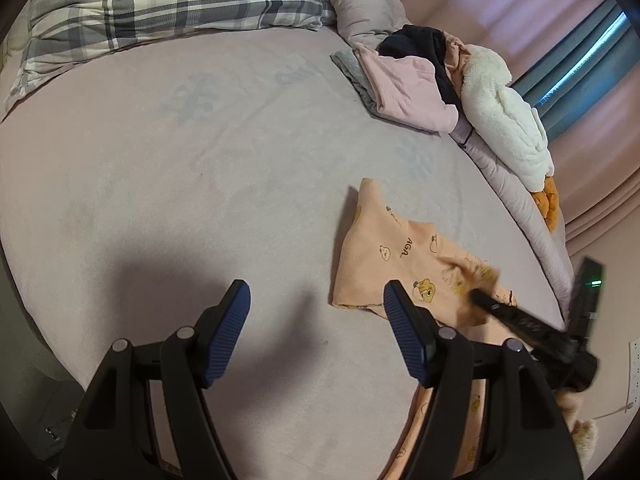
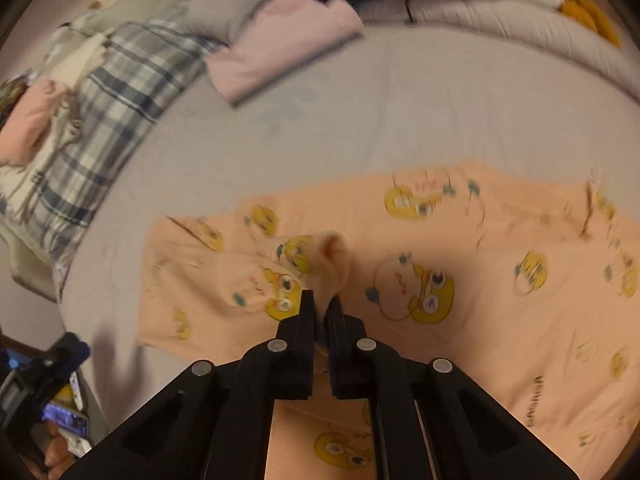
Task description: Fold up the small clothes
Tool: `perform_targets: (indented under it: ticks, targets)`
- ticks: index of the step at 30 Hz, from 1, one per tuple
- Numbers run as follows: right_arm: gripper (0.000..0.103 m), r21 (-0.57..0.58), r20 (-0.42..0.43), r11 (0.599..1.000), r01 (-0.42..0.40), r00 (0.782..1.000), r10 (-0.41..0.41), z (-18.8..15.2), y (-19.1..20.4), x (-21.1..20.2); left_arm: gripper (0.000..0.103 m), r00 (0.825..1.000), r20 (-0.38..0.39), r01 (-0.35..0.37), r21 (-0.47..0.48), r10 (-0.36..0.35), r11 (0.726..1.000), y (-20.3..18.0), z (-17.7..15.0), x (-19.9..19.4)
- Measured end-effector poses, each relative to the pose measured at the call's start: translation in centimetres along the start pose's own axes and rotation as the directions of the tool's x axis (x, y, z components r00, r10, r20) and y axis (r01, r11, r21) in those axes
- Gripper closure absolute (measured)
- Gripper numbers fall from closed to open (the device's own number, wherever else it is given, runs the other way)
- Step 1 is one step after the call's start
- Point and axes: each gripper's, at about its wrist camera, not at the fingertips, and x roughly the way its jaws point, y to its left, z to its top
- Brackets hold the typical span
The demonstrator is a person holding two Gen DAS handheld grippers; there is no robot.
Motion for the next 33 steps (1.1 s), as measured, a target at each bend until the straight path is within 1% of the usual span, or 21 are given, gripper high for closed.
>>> perform_targets:
  ticks: [5,10,12,13,14,16,23,26,30,33]
  targets:
    - [0.096,-0.042,0.117,0.999,-0.019,0.993,0.024,1.7,1.0,-5.7,0.034,1.0,-0.005,0.006,0.005,-0.006,1.0,-0.5,0.0,0.3]
    - [0.096,-0.028,0.213,1.0,-0.015,0.977,0.02,3.2,-0.4,-10.9,0.034,1.0,-0.015,0.018,0.033,-0.017,0.999,-1.9,0.0,0.9]
    - [0.096,-0.017,0.241,1.0,-0.006,0.971,0.01,3.7,-1.2,-12.1,0.034,1.0,-0.021,0.024,0.049,-0.023,0.999,-2.7,0.1,1.3]
    - [0.096,-0.011,0.261,1.0,0.005,0.965,-0.002,3.7,-1.7,-13.2,0.034,0.999,-0.023,0.026,0.055,-0.024,0.998,-3.0,0.1,1.4]
    - [0.096,-0.007,0.273,1.0,0.015,0.962,-0.012,3.9,-2.0,-13.3,0.034,0.999,-0.025,0.029,0.061,-0.027,0.998,-3.3,0.1,1.6]
    - [0.097,0.0,0.303,0.999,0.047,0.952,-0.045,3.7,-3.1,-14.6,0.034,0.999,-0.033,0.037,0.073,-0.035,0.997,-4.0,0.2,2.1]
    - [0.097,0.068,0.331,0.993,0.093,0.937,-0.11,2.6,-6.2,-15.6,0.034,0.994,-0.085,0.085,0.11,-0.076,0.99,-7.1,0.5,4.4]
    - [0.097,0.1,0.335,0.988,0.118,0.931,-0.145,2.1,-7.7,-16.0,0.034,0.992,-0.1,0.094,0.134,-0.08,0.987,-8.5,0.6,5.2]
    - [0.097,0.15,0.308,0.979,0.135,0.935,-0.176,1.3,-10.0,-15.6,0.034,0.991,-0.113,0.087,0.181,-0.067,0.98,-10.4,0.7,6.5]
    - [0.097,0.179,0.275,0.969,0.173,0.936,-0.218,0.4,-11.5,-14.7,0.034,0.99,-0.128,0.083,0.194,-0.058,0.977,-11.0,0.7,7.4]
